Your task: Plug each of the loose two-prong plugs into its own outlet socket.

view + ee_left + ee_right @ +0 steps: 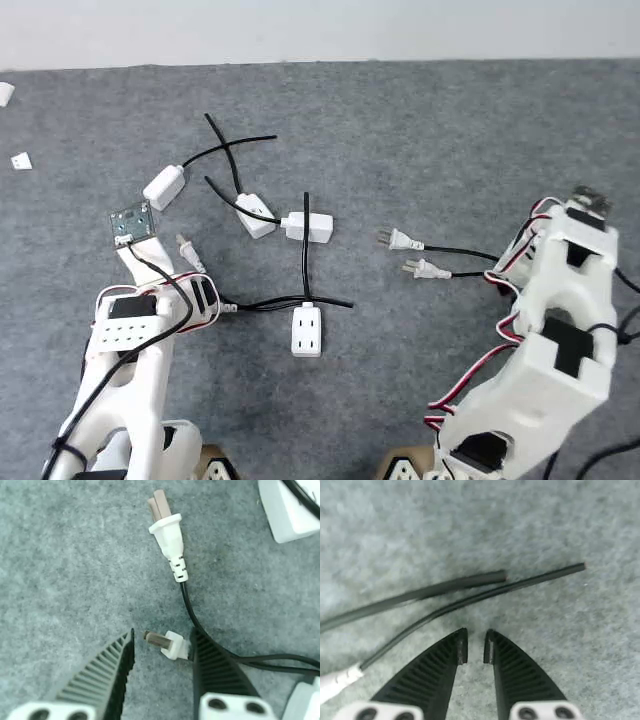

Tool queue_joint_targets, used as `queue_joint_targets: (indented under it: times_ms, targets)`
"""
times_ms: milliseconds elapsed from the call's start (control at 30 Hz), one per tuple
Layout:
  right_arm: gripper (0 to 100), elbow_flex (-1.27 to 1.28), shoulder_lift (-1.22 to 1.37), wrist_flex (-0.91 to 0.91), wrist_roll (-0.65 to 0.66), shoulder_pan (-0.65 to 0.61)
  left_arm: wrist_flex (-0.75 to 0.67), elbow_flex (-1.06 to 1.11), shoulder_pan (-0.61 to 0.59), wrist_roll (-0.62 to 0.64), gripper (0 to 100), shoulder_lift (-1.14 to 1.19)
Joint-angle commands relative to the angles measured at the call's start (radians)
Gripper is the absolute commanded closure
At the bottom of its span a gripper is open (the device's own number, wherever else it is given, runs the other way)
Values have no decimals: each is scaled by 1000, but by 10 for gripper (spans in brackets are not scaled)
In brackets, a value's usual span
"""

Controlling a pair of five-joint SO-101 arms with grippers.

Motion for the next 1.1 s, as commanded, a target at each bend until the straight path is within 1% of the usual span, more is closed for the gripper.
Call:
queue_joint_targets:
  times_ms: [0, 100, 200, 367, 533, 700, 800, 933, 1067]
  targets:
    - [905, -71, -5, 7, -20, 16, 3, -15, 2, -15, 837, -14]
    - [878, -94, -5, 7, -58, 12, 5, -15, 2, -17, 837, -15]
    - [876, -117, 1, 7, -91, 16, 5, -15, 2, -17, 837, -15]
    - [876, -123, 7, 7, -91, 16, 5, -13, 2, -17, 837, -15]
    - [876, -157, 62, -35, -91, 25, 5, -13, 2, -17, 837, -15]
    - [876, -253, 145, -10, -91, 30, 6, -13, 2, -17, 837, -15]
    - [876, -336, 196, 39, -94, 31, 25, -15, 5, -17, 837, -15]
    - [876, -411, 228, 93, -140, 33, 29, -15, 21, -18, 837, -15]
    - [876, -425, 228, 111, -163, 47, 26, -15, 17, -18, 837, -15]
